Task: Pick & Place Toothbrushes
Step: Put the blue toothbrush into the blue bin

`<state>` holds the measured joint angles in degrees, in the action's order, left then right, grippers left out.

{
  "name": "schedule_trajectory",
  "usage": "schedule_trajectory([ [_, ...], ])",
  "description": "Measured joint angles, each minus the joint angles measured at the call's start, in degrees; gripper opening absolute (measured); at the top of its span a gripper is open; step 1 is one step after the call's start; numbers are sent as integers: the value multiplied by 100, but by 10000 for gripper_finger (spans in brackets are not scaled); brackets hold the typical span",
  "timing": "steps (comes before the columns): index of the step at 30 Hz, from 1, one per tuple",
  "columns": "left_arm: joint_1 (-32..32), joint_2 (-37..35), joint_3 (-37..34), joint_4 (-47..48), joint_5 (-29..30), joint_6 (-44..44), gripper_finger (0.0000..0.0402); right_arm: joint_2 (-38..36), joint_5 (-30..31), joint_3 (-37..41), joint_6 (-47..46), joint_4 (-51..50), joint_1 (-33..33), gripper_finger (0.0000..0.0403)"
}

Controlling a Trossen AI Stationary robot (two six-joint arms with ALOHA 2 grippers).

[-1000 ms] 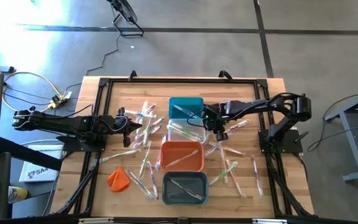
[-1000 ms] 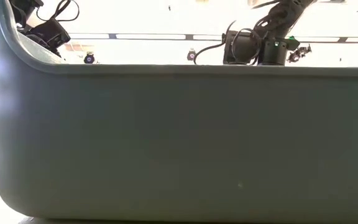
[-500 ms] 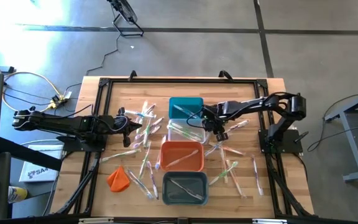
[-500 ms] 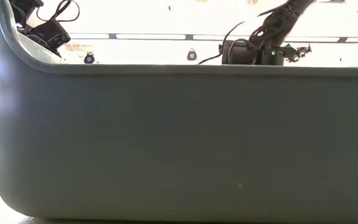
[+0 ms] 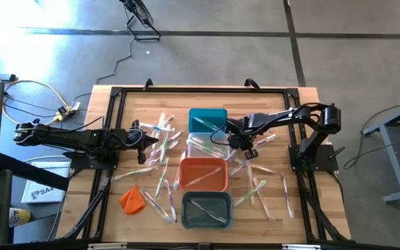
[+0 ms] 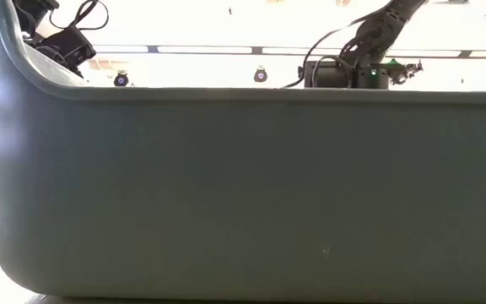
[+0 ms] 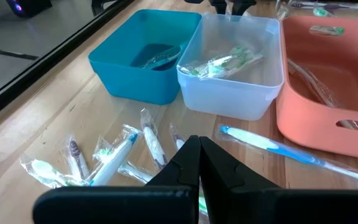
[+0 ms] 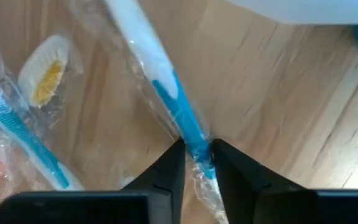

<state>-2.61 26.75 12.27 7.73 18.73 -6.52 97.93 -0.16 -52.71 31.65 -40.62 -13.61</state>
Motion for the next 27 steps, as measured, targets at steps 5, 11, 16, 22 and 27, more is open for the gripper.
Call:
schedule_trajectory([
  [5,-2,-1,0,0,-1,0,0,0,28,0,4,-158,0,35],
  [11,-2,-1,0,0,-1,0,0,-2,125,0,-5,-416,0,26],
  [16,-2,-1,0,-2,-1,0,0,-2,340,4,-55,-494,0,24],
  [22,-1,0,0,-2,-5,-64,0,0,655,7,-58,-619,0,23],
  [27,-1,-1,0,13,-8,-149,0,-115,841,15,-64,-753,0,16],
])
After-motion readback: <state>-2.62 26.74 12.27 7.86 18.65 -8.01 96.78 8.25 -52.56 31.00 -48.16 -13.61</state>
